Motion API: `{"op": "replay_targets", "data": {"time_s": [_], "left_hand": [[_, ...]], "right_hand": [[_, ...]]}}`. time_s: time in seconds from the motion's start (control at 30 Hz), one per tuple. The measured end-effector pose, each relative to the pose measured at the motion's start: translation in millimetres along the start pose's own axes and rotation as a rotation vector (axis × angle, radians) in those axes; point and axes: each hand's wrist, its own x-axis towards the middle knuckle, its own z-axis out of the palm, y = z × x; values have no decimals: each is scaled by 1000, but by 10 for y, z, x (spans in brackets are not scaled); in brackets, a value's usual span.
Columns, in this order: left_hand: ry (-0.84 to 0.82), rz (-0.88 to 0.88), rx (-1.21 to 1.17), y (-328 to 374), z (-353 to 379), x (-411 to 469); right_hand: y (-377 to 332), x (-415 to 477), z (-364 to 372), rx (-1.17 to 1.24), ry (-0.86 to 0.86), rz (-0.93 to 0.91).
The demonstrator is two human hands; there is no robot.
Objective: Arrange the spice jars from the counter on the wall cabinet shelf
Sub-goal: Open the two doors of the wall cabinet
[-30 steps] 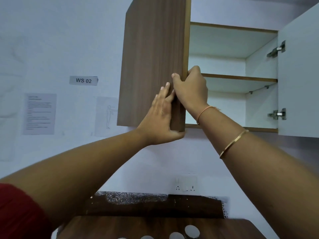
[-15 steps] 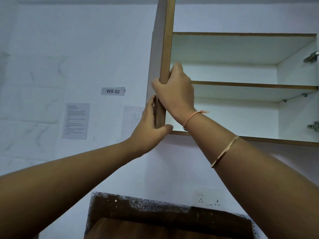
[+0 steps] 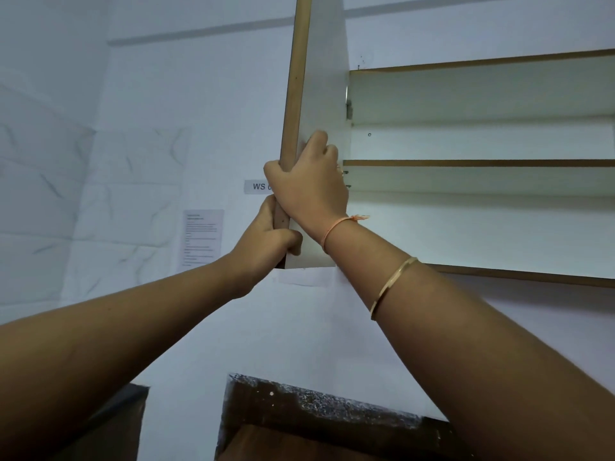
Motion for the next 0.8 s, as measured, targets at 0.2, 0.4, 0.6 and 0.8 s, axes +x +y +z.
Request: {"op": "replay_targets", "data": {"time_s": [0.2,0.4,0.6,0.8], "left_hand": [[66,-90,-81,-130,-310,34],[78,-127,-141,-228,-493,62],[86,-112,-166,-267,-480,75],[63,-64,-221,-255,-438,26]], "right_hand": [[-171,-14,370,-67,-59,24],[-275,-29,643,-157,8,16],[-277,-6,658,-177,-18,28],[-273,-14,615,-165,-31,40]]}}
